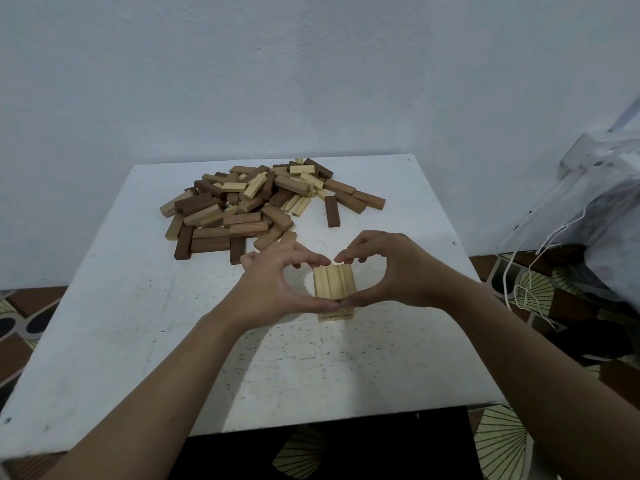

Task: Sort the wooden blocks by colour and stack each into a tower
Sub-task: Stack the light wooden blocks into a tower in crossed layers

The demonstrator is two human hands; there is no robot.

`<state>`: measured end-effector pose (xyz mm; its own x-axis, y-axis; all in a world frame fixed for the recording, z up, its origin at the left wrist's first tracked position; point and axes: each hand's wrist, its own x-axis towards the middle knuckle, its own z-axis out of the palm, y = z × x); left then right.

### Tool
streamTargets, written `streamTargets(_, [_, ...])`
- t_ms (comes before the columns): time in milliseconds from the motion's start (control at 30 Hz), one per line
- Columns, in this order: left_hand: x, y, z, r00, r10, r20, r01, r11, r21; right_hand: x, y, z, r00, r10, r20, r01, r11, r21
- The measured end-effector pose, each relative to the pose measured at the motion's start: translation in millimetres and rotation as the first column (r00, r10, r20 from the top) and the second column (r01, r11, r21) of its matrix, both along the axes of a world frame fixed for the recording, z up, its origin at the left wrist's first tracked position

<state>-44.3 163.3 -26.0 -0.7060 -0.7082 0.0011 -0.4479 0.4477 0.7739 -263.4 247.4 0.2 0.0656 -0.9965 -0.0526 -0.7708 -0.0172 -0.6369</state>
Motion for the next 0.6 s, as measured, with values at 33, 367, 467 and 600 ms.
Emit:
streamTargets(33, [0, 0, 0, 1.0, -0.003, -0.004, 0.003, 1.0, 0.001, 0, 1, 0, 1.0, -0.003, 0.004, 0.003, 1.0, -0.003])
streamTargets(367, [8, 2, -3, 1.0, 0.003, -0.012, -0.003, 1.0, -0.021, -5, 7, -8, 0.998, -0.051, 0.043, 0.052, 0.998, -0.018])
streamTargets(467, [10, 2, -6, 1.0, 0.003, -0.022, -0.004, 1.0, -0.028, -5, 10, -11, 0.996, -0.067, 0.052, 0.069, 0.997, -0.023])
streamTargets(600, [10, 3, -8, 0.999, 0.004, -0.054, -0.004, 1.0, -0.003, -4, 11, -12, 0.995, -0.078, 0.065, 0.08, 0.996, -0.029])
